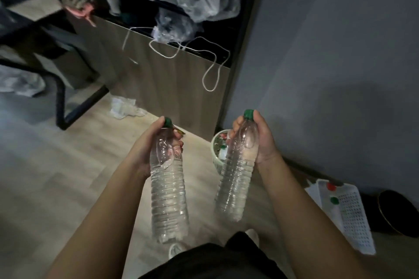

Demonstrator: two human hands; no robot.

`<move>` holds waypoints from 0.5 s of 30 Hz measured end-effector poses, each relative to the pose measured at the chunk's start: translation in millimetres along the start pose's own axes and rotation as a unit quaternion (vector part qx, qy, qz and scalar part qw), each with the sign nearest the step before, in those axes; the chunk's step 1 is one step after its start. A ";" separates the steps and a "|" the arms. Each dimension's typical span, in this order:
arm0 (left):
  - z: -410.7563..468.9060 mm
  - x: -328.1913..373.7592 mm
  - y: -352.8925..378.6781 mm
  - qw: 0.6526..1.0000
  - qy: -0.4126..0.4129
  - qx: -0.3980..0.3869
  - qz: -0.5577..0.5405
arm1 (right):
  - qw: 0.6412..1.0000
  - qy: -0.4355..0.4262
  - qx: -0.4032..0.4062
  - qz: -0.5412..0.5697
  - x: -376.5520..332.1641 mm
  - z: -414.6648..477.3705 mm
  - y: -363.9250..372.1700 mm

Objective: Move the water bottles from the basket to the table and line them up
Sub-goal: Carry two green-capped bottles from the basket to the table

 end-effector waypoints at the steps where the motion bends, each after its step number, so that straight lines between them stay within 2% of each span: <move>1: -3.6 8.0 -15.6 1.000 0.007 0.015 -0.012 | 1.000 0.008 -0.014 -0.005 9.4 8.9 14.4; 6: -13.8 34.4 -87.9 0.996 0.034 0.053 -0.066 | 0.995 0.054 -0.084 -0.017 45.1 50.1 76.6; 15: 18.6 81.8 -171.6 0.981 0.072 0.146 -0.108 | 0.982 0.133 -0.131 -0.028 96.7 147.7 141.1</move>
Point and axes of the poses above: each hand's wrist, its own z-axis towards the middle knuckle, its own y-axis out of the palm, x = y × z, the point moved 6 cm from there along z, towards the middle knuckle, and after that the axes turned 7 degrees about x, right-handed, at the moved point
